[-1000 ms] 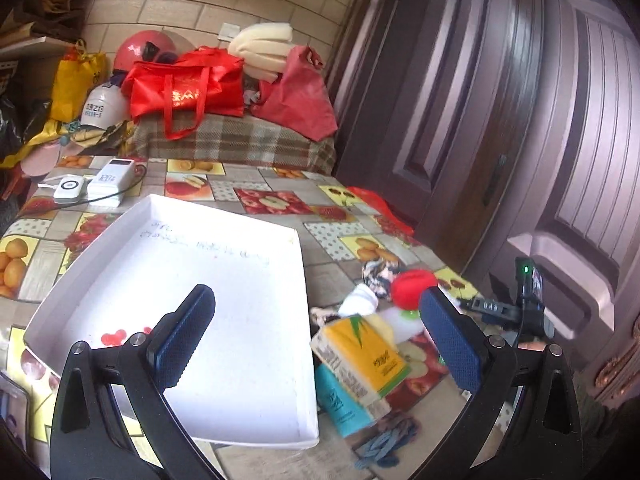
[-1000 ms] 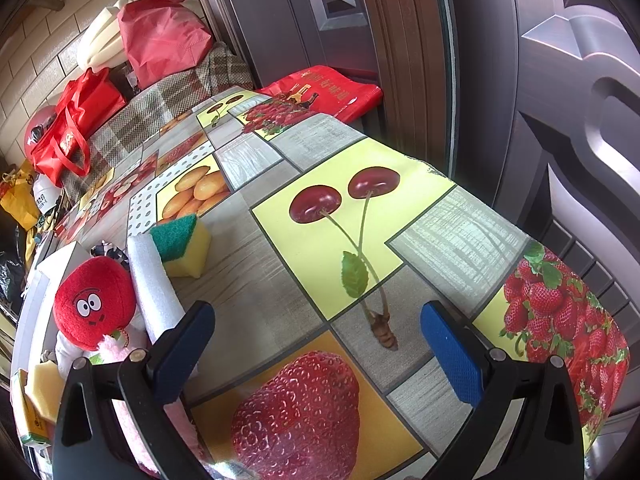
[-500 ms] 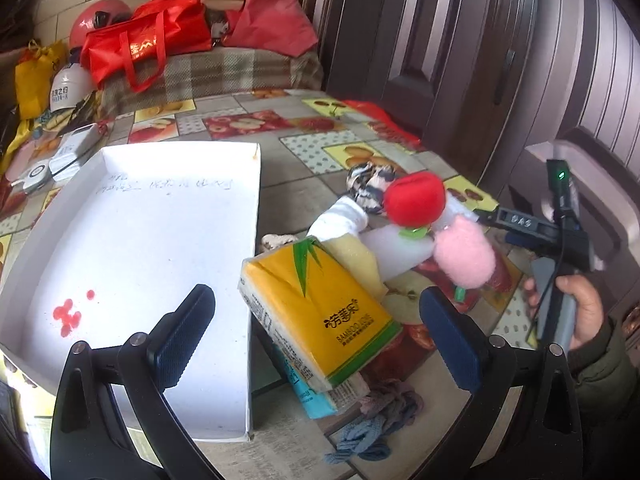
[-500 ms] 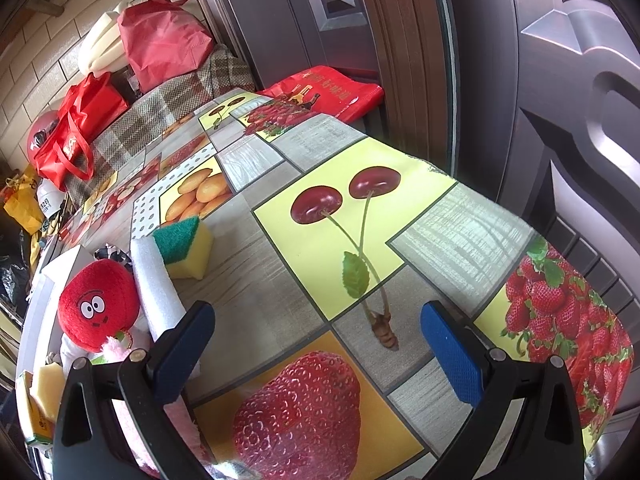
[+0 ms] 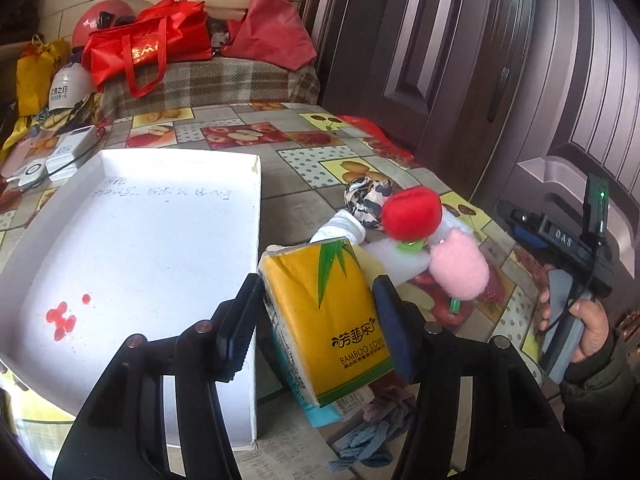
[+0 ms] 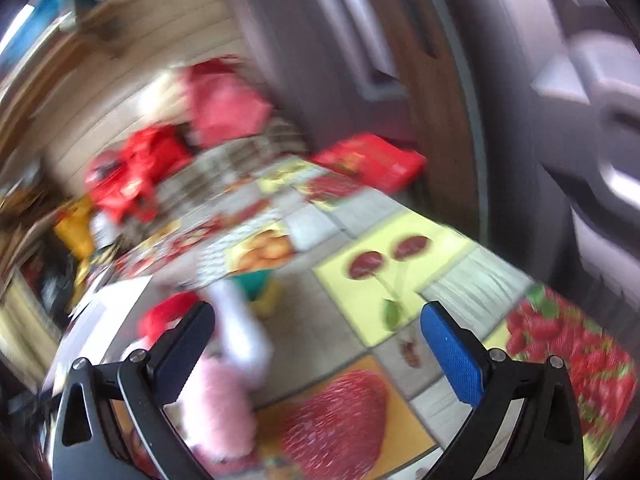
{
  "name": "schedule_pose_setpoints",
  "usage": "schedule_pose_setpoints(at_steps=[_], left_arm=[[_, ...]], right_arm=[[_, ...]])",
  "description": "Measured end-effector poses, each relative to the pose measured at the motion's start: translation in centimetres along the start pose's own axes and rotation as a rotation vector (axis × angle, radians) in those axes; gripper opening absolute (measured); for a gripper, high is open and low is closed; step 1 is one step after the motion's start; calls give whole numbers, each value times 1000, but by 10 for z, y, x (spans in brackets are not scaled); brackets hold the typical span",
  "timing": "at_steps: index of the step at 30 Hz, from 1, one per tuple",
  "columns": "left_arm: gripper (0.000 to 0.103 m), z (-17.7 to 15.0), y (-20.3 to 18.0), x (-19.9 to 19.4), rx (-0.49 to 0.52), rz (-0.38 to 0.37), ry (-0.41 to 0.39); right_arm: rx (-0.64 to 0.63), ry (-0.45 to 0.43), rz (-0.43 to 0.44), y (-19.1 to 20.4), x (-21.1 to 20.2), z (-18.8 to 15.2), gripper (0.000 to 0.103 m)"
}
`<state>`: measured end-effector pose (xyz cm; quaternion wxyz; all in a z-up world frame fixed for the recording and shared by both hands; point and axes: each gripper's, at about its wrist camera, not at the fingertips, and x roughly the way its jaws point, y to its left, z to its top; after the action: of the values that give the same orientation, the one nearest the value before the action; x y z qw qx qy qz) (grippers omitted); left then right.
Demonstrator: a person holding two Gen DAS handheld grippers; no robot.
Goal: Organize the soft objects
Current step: 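Grasp the yellow tissue pack with the left gripper while the right gripper grasps the pink fluffy ball, then lower the yellow tissue pack into the white tray and open the left gripper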
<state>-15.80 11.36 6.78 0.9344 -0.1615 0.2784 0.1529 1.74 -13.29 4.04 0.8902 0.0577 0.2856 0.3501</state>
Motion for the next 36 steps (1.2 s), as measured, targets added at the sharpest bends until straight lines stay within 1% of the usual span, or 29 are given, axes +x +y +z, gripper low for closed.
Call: schedule_pose_setpoints(at_steps=[1,3,4,6,8,9,10,11,12,14,17,20,22,24,26,28,29,30,32,36], left_arm=[[56,1,0,-3,0,-3,-12],[56,2,-2,-8,3,-7,-35],[56,2,-3,-11,8,-4,-45],[56,2,-4,-14,13,2,-56],[56,1,-3,-16,10,5,-63],[56,2,-2,-16,8,7,-67],[56,1,0,-17,5,9,-72],[56,1,2,-18,0,10,-77],[56,0,4,-19,-6,9,-83],[56,0,7,-22,-18,7,-97],[56,-1,9,-29,-24,3,-129],[56,1,9,-36,-29,-6,-161],[56,1,8,-37,-25,-4,-161],[56,-1,8,-37,-21,9,-156],[57,-2,13,-40,-41,27,-160],[58,-4,24,-42,-88,40,-157],[64,-6,31,-43,-112,40,-151],[78,-7,39,-44,-143,35,-151],[87,-8,50,-50,-181,34,-169],[87,-7,69,-64,-210,28,-196]], right_arm=[[-81,63,35,13,3,-4,103],[-162,142,91,31,10,-15,103],[-193,170,102,39,14,-21,103],[-245,210,83,52,24,-27,103],[-264,243,67,59,34,-30,102],[-276,268,75,63,40,-30,92],[-291,287,73,66,44,-32,72],[-304,304,69,69,48,-34,61],[-310,328,70,70,53,-37,47],[-298,306,86,67,45,-37,45],[-286,220,98,65,24,-34,44],[-279,116,135,68,2,-28,44],[-295,48,142,75,-8,-25,44],[-304,18,144,79,-10,-23,44],[-299,20,153,80,-7,-22,44],[-289,25,153,78,-5,-22,44],[-282,28,156,77,-6,-23,44],[-269,32,161,74,-4,-23,44],[-255,37,169,72,-5,-22,44],[-246,41,174,69,-6,-22,44]])
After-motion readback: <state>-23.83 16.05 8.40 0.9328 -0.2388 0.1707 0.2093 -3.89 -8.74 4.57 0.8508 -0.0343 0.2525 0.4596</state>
